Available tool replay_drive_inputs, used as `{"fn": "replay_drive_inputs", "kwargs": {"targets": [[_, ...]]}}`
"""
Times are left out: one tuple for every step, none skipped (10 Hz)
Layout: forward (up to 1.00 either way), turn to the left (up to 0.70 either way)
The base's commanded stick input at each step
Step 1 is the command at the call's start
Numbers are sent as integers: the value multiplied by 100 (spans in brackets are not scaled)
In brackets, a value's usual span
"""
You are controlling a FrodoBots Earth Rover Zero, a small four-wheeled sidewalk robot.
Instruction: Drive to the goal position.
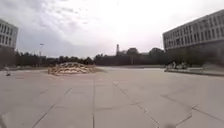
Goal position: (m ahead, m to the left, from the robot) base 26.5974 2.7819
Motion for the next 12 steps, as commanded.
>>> {"fn": "replay_drive_inputs", "kwargs": {"targets": [[70, 0], [70, 0], [70, 0], [70, 0], [70, 0], [70, 0], [70, 0], [70, 0], [70, 0], [70, 0], [70, 0], [70, 0]]}}
